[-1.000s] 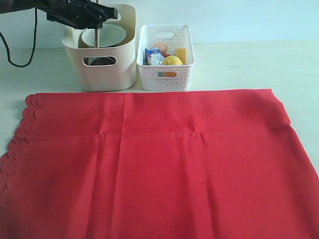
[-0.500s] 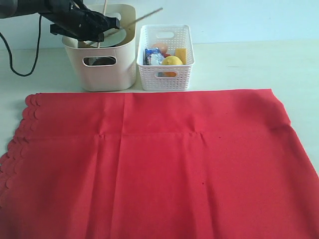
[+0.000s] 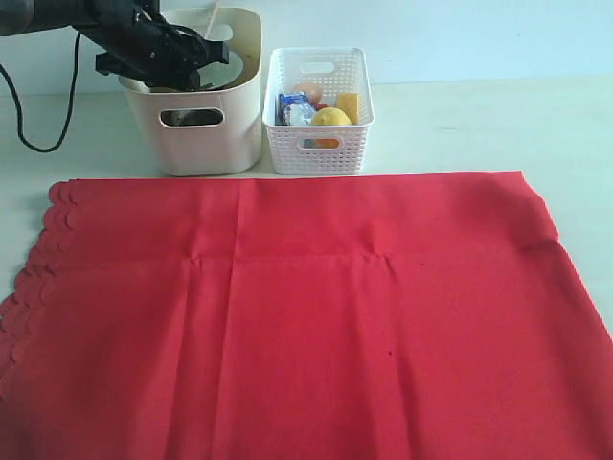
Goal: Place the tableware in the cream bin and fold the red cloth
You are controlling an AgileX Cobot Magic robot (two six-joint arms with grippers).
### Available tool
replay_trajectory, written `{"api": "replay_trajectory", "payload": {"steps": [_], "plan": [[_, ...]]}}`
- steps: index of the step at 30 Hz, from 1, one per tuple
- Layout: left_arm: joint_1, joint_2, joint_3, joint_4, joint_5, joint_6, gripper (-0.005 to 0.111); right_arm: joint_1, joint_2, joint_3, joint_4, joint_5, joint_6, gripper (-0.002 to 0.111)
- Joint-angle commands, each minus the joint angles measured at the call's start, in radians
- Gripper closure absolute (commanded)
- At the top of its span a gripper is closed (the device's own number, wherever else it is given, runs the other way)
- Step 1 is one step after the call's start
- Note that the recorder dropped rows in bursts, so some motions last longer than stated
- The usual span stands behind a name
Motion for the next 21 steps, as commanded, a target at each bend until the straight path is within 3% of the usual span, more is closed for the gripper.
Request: {"api": "replay_trajectory", "payload": {"steps": [1,5,8,21], "plan": [[0.0,-0.007,-0.002,-0.017,0.026,0.004,0.065,-0.004,-0.006,0.005,0.0,-0.013,0.0,0.108],[0.002,-0.03,-0.002,-0.013,0.042,0.007,0.05,-0.004,-0.006,0.005,0.0,-0.013,0.0,0.108],[0.002,-0.066,-0.002,-0.006,0.042,0.009,0.045,-0.004,-0.006,0.005,0.0,-0.013,0.0,0.108],[0.002,-0.23,-0.002,0.003,0.102,0.061,0.045,-0.004,-0.006,0.005,0.0,-0.013,0.0,0.108]]}}
